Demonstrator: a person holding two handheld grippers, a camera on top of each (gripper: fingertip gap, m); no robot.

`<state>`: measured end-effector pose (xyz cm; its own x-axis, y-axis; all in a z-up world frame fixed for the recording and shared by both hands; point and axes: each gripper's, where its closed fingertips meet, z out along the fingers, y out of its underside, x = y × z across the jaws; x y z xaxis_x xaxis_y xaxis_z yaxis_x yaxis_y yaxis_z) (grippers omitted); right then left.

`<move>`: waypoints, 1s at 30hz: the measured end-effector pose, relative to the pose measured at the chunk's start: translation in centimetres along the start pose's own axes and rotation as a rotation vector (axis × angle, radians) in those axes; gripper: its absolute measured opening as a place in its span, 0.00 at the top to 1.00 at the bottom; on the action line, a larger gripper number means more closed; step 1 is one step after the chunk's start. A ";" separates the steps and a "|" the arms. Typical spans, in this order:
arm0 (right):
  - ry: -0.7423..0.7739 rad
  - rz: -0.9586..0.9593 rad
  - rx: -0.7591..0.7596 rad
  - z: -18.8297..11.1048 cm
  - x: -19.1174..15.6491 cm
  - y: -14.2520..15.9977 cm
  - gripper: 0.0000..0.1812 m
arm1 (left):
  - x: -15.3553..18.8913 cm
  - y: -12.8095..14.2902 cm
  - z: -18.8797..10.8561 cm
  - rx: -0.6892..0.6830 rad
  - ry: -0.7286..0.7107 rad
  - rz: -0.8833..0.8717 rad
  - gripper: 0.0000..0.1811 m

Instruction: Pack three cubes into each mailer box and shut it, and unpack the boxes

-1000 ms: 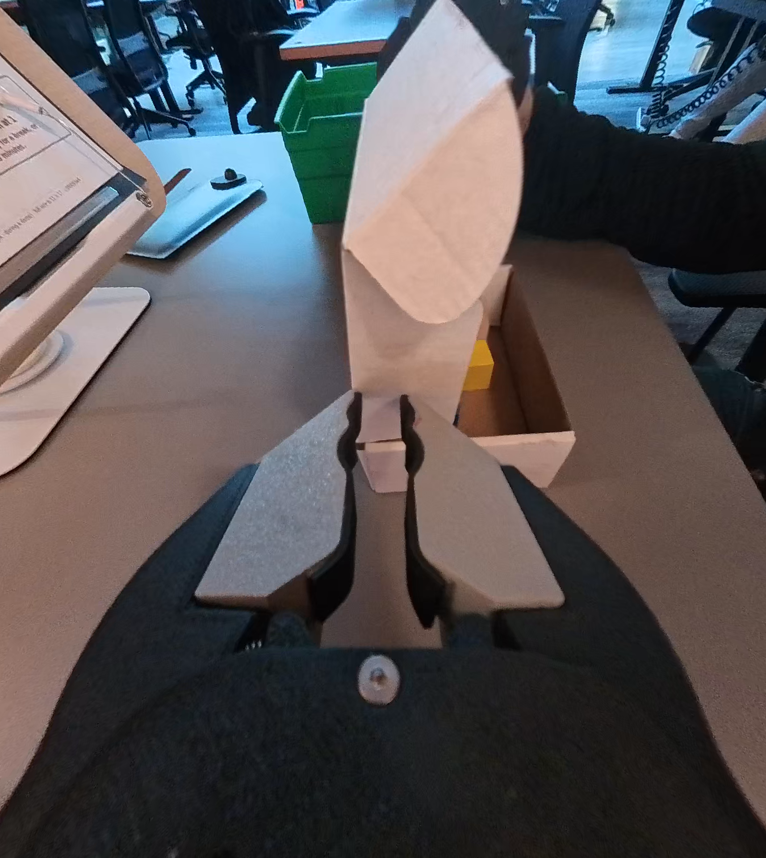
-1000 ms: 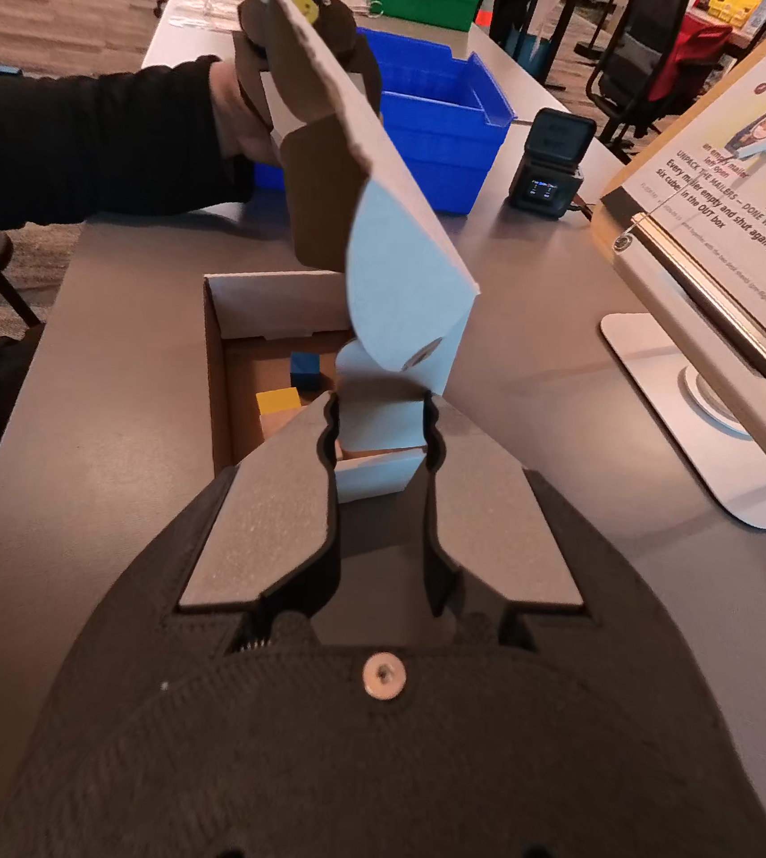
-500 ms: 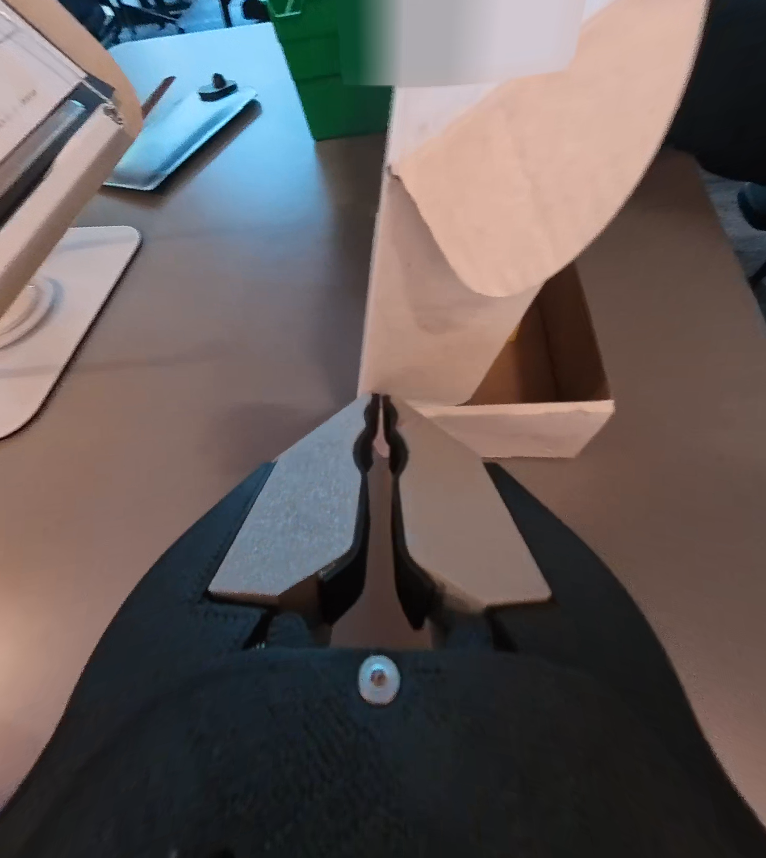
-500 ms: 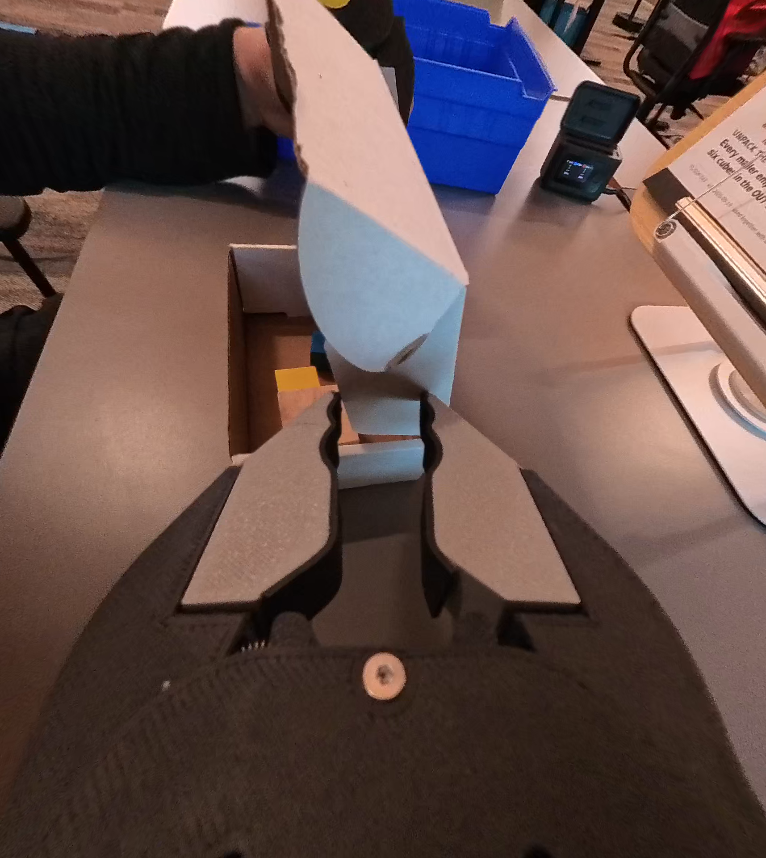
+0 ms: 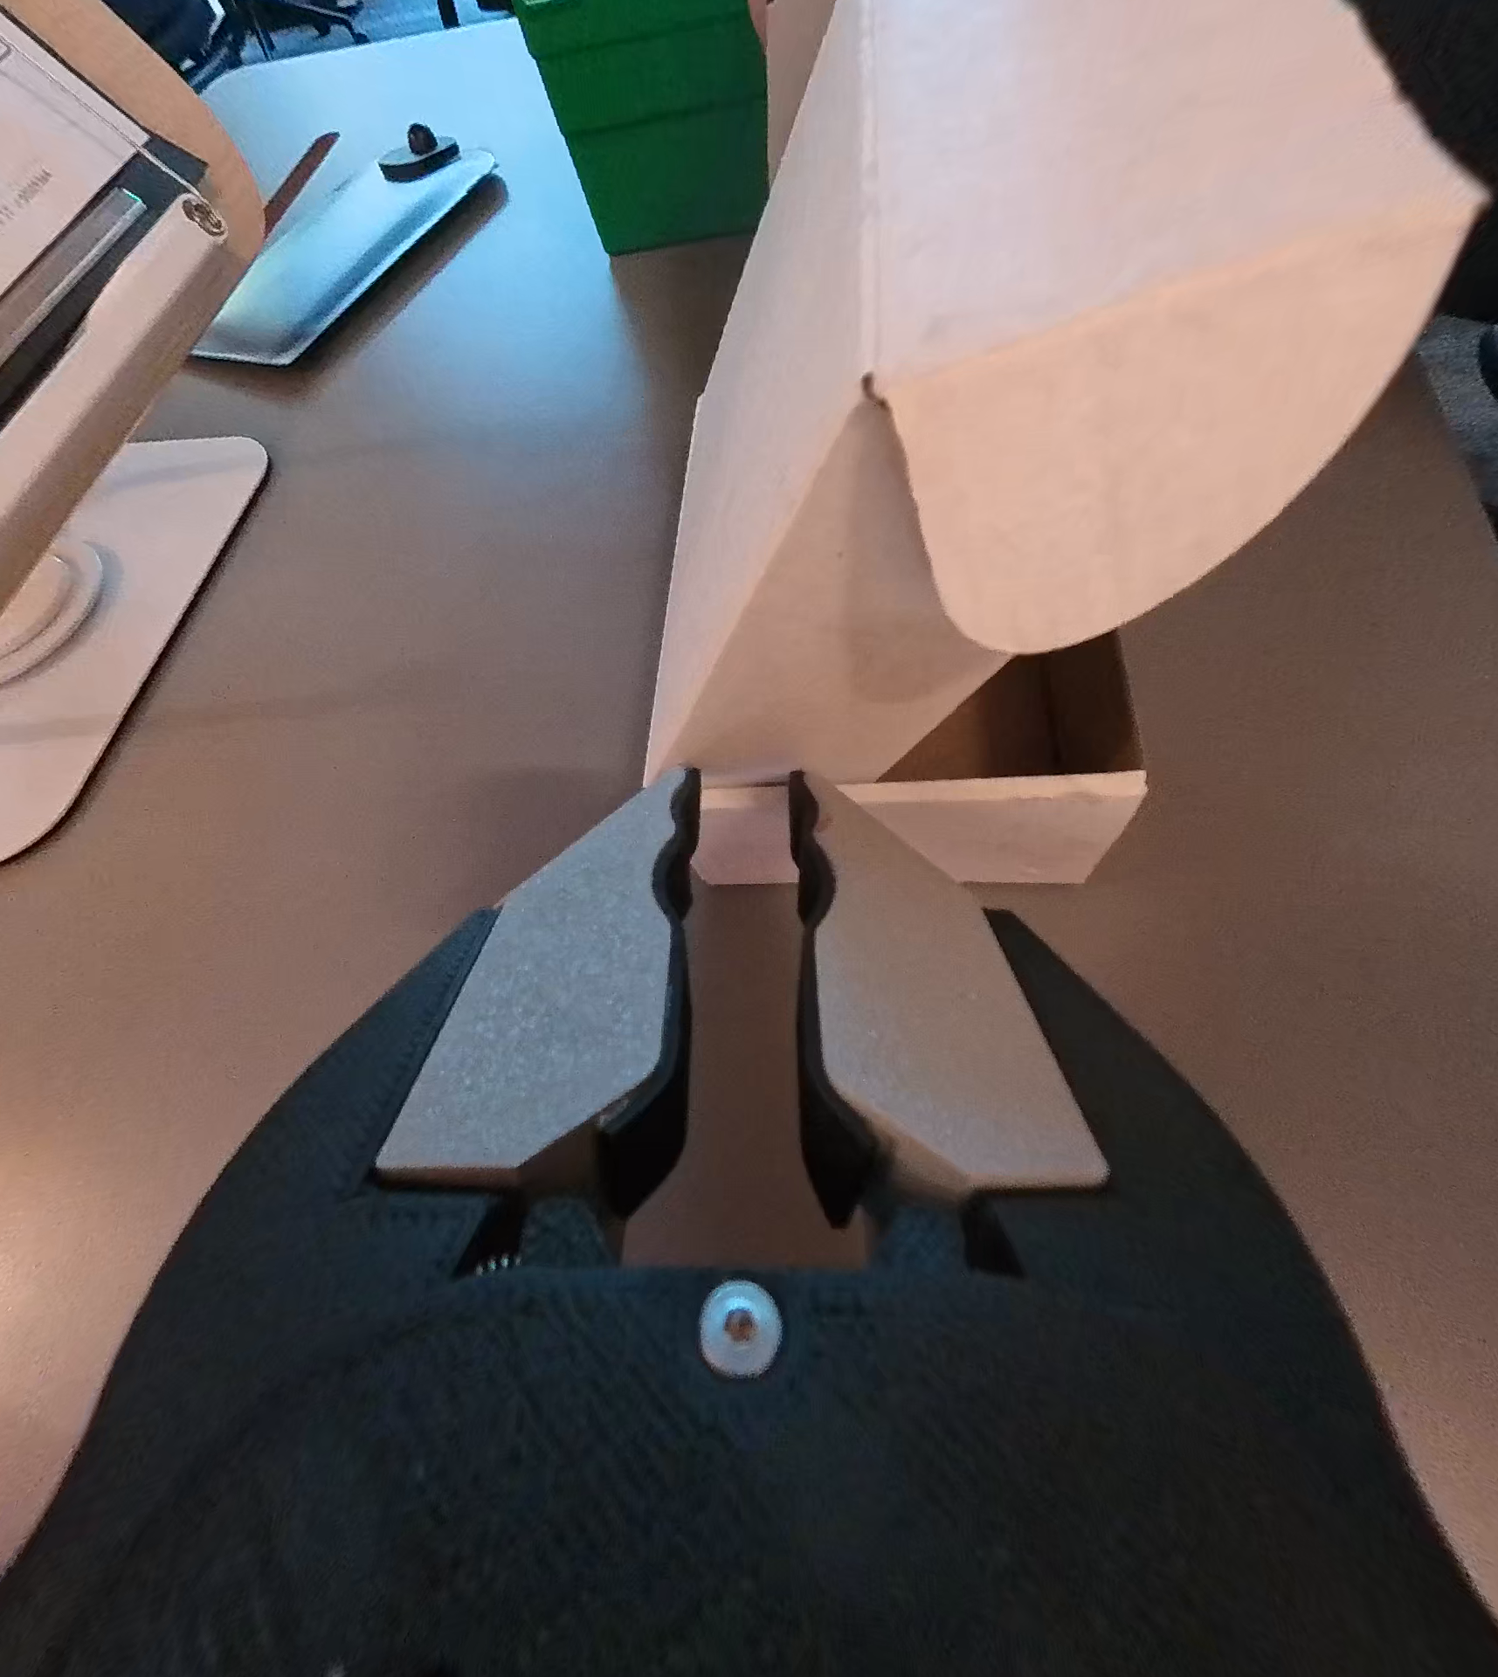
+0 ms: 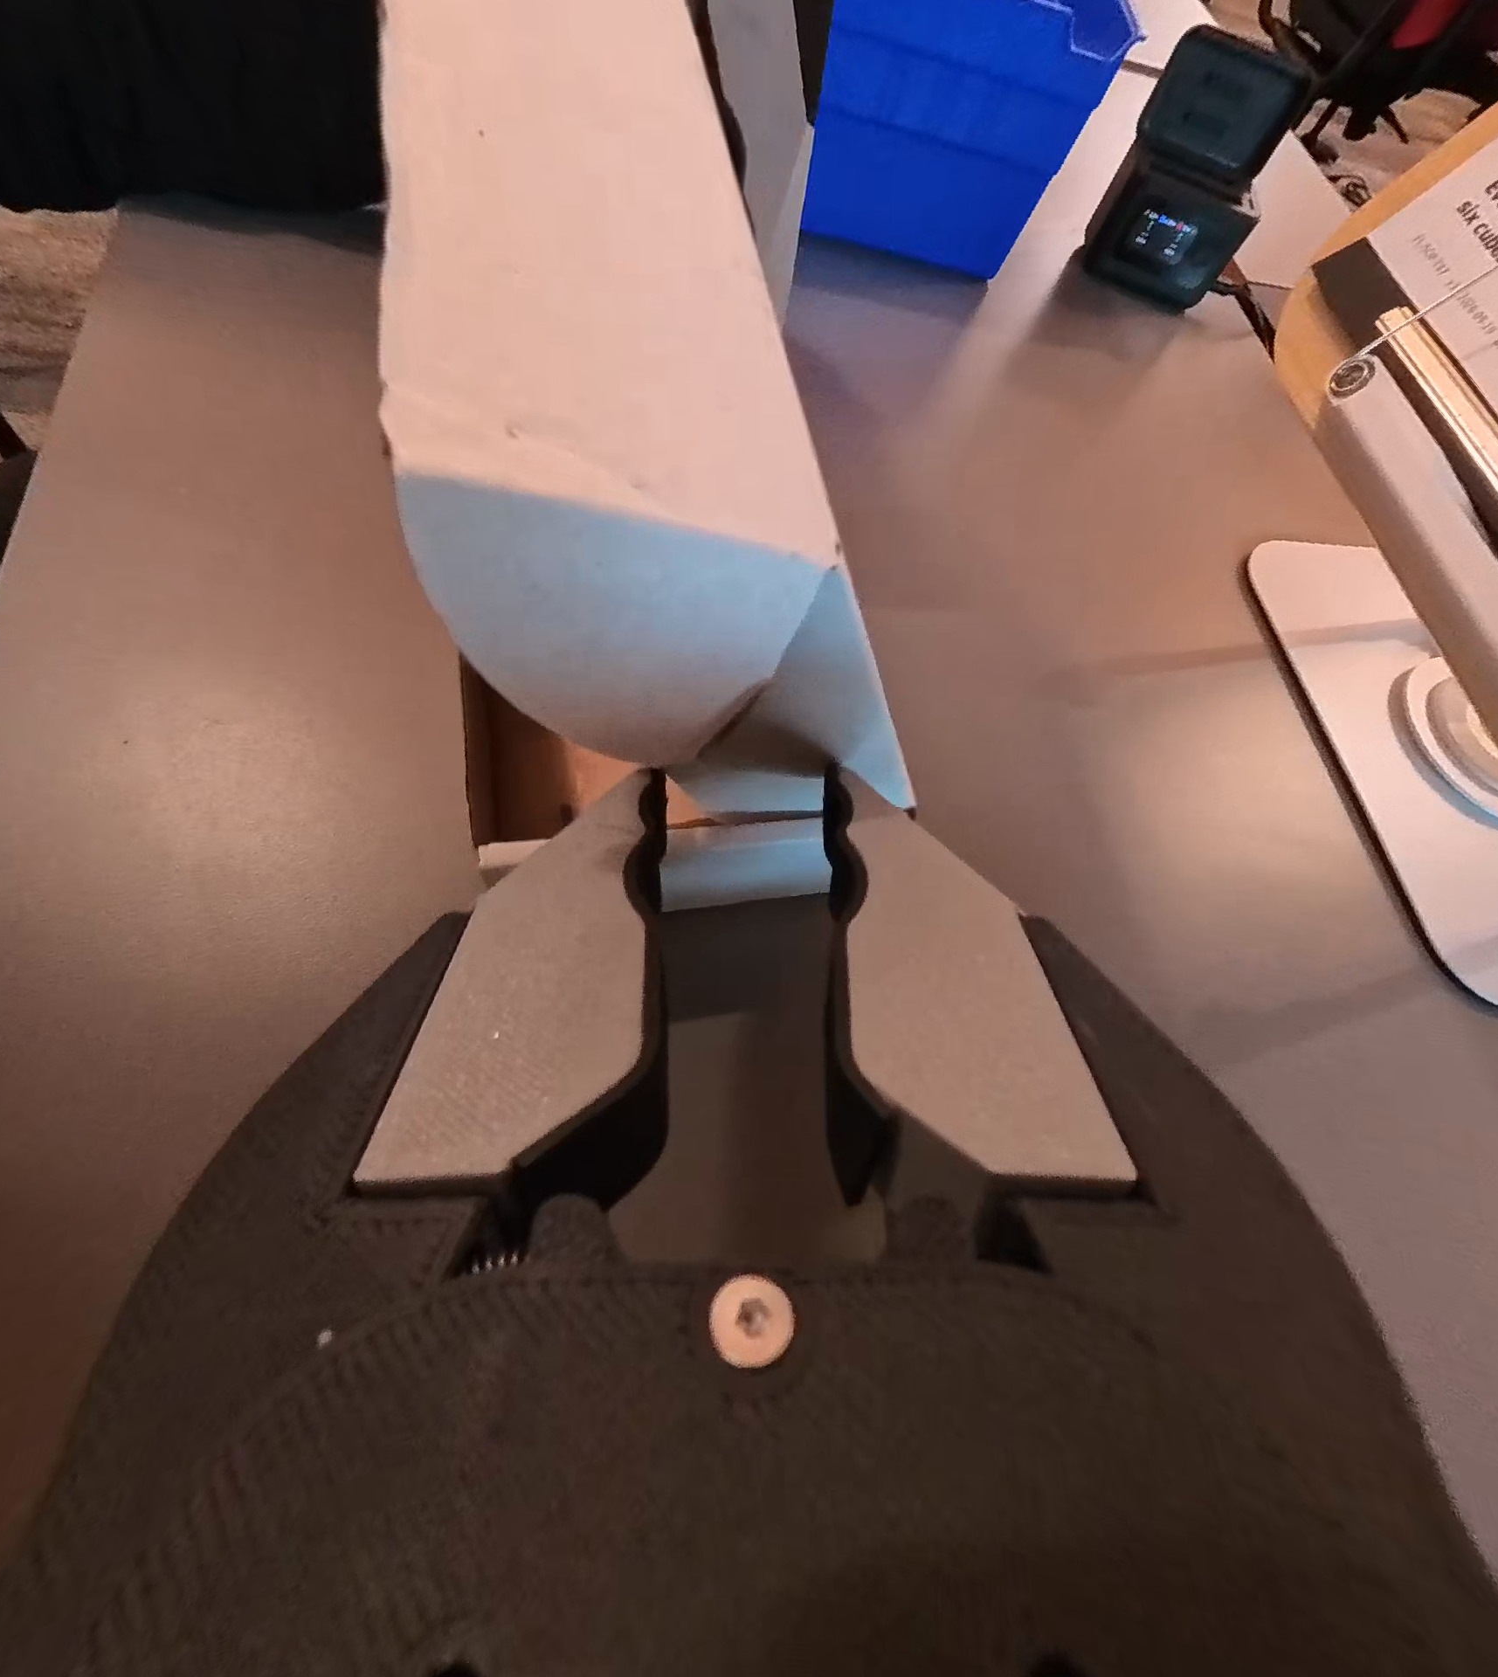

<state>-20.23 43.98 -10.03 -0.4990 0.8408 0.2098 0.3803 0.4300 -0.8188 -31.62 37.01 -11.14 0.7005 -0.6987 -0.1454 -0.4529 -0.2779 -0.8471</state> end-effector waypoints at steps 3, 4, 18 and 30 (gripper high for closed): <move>0.009 -0.009 -0.020 -0.2 0.0 0.2 0.81 | -0.1 0.1 -0.2 -0.010 0.000 -0.017 0.85; 0.018 -0.011 -0.017 -0.5 0.2 0.1 0.82 | 0.1 0.2 -0.3 -0.017 0.013 -0.024 0.83; -0.188 0.058 0.544 -7.8 -2.1 -8.1 0.86 | 3.1 -1.6 -1.7 0.070 0.170 -0.012 0.81; -0.001 0.354 0.557 -5.4 3.8 -7.2 0.90 | 4.4 -8.6 -6.4 0.547 0.351 -0.063 0.98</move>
<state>-20.62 45.82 -0.42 -0.4181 0.9000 -0.1234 0.0622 -0.1071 -0.9923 -28.17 32.08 -1.18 0.4525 -0.8917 0.0104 -0.0055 -0.0145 -0.9999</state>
